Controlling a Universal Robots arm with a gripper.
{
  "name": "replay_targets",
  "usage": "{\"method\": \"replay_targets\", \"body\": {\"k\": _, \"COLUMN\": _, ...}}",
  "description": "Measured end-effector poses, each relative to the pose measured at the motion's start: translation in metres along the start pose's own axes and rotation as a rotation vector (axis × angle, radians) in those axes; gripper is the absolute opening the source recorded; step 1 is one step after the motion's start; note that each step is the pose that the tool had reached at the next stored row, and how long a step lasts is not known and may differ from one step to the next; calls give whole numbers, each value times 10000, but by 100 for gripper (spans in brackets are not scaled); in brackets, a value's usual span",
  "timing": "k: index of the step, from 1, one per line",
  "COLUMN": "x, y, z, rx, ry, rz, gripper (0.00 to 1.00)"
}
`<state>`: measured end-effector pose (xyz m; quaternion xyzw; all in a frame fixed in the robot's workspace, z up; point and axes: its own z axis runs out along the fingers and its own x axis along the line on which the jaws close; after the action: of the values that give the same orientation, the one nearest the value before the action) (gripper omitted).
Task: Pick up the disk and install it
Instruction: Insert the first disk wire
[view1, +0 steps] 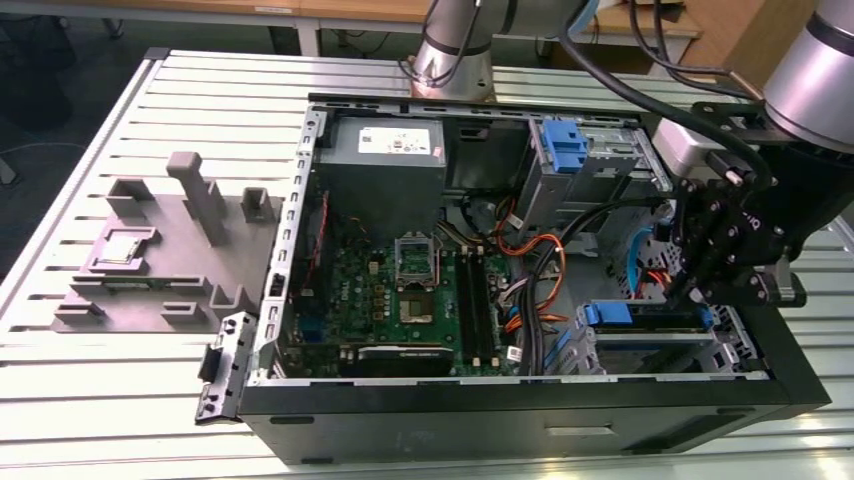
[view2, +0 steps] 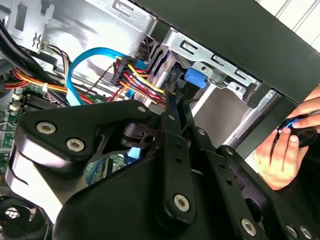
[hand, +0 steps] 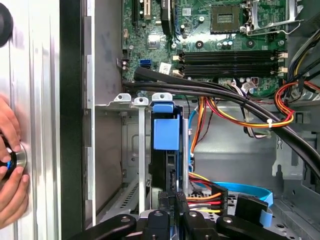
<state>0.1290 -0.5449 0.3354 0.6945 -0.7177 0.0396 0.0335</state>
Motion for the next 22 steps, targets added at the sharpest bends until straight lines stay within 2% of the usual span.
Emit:
{"method": "replay_targets", "body": {"k": 11, "x": -3, "y": 0, "z": 26, "rx": -1, "ry": -31, "rz": 1, "gripper": 17}}
{"method": "replay_targets", "body": {"k": 17, "x": -3, "y": 1, "z": 27, "rx": -4, "ry": -118, "rz": 3, "gripper": 17}}
{"method": "replay_targets", "body": {"k": 22, "x": -10, "y": 1, "z": 27, "rx": -4, "ry": -133, "rz": 2, "gripper": 17}}
